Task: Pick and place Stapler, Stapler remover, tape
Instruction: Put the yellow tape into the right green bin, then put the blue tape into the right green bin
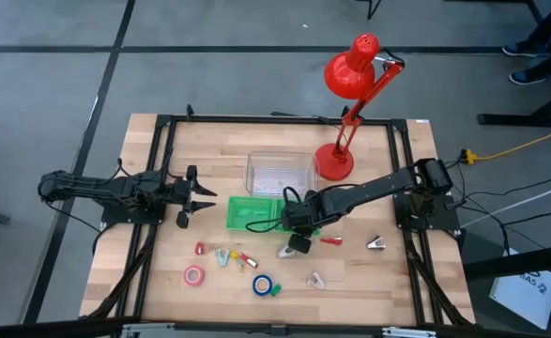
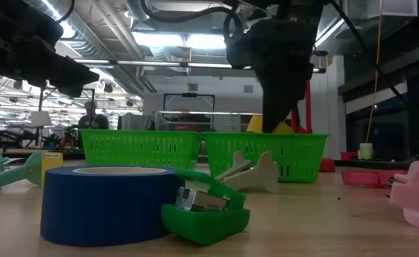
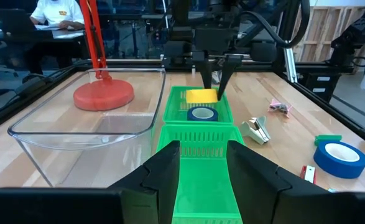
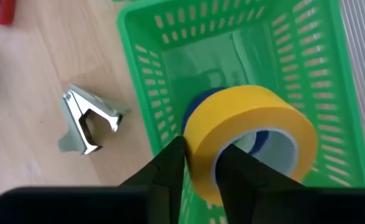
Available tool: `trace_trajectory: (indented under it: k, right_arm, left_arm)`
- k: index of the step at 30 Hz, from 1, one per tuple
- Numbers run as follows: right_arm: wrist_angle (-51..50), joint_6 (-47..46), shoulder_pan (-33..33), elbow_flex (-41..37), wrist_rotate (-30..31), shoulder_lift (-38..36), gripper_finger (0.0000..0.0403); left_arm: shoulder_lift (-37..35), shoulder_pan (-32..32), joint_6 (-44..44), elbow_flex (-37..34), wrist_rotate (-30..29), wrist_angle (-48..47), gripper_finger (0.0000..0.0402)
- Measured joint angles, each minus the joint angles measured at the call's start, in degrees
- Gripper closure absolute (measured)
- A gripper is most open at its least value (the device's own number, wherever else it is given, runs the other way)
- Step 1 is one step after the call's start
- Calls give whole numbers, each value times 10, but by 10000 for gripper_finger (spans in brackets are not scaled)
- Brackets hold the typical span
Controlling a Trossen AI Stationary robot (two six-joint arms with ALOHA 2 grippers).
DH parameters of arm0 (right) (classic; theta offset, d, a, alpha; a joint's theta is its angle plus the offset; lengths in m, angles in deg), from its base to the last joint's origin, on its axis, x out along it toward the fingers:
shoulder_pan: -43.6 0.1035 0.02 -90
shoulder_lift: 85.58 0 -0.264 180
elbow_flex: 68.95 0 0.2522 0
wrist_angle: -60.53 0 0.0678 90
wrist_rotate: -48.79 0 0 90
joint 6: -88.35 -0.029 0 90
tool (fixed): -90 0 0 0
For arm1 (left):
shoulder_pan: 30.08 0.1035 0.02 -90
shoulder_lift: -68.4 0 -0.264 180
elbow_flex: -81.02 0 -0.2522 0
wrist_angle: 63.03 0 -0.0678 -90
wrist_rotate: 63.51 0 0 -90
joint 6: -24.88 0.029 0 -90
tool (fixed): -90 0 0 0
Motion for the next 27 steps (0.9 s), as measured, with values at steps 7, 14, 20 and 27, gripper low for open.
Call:
trace_trajectory:
  k: [7, 14, 20, 27]
  right_arm:
    - [-1, 0, 0, 0, -1, 0, 284]
    - [-1, 0, 0, 0, -1, 0, 263]
    - [-17, 9, -11, 5, -2, -1, 256]
    - [-39, 30, -21, 48, -1, -2, 267]
  left_arm:
    - [0, 0, 0, 0, 0, 0, 272]
    - [0, 0, 0, 0, 0, 0, 272]
    - [0, 0, 0, 0, 0, 0, 272]
    - [0, 0, 0, 0, 0, 0, 272]
